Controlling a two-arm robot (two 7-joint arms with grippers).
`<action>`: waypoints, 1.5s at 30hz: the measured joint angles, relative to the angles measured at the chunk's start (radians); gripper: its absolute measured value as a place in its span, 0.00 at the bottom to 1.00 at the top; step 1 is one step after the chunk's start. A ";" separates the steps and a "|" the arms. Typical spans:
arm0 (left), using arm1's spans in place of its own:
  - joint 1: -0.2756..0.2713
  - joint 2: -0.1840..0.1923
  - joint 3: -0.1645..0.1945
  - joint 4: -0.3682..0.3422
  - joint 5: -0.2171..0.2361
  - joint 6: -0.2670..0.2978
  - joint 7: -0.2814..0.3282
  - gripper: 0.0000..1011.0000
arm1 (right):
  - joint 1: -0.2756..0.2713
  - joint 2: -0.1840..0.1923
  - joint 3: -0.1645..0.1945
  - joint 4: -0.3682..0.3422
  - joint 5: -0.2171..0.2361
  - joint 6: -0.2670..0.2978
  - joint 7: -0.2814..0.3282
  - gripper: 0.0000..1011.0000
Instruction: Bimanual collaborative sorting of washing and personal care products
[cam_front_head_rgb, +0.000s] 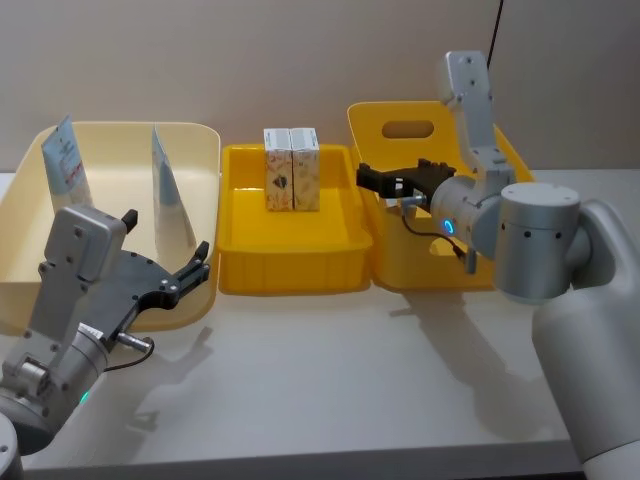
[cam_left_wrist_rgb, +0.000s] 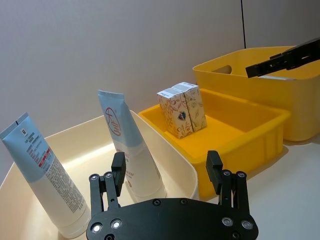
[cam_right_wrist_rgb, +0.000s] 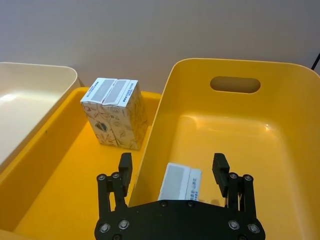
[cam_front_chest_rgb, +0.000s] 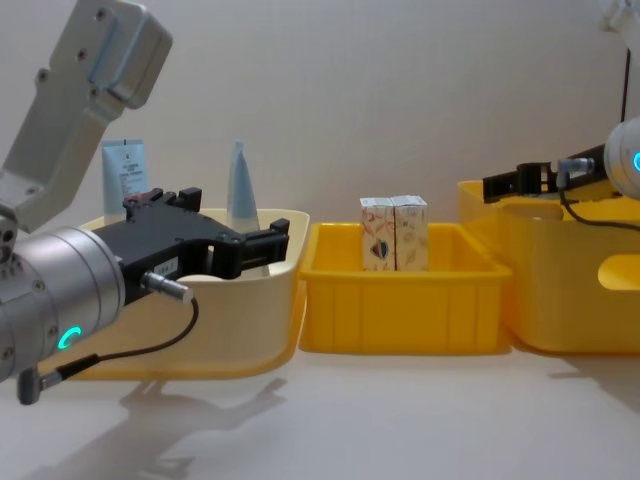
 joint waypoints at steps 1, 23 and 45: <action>0.000 0.000 0.000 0.000 0.000 0.000 0.000 0.99 | 0.000 0.000 0.000 0.000 0.000 0.000 0.000 0.98; 0.000 0.000 0.000 0.000 0.000 0.000 0.000 0.99 | -0.051 0.018 0.005 -0.095 -0.031 -0.112 0.003 0.99; -0.053 -0.017 -0.005 0.040 -0.023 0.079 -0.040 0.99 | -0.119 0.045 0.013 -0.241 -0.083 -0.263 -0.011 0.99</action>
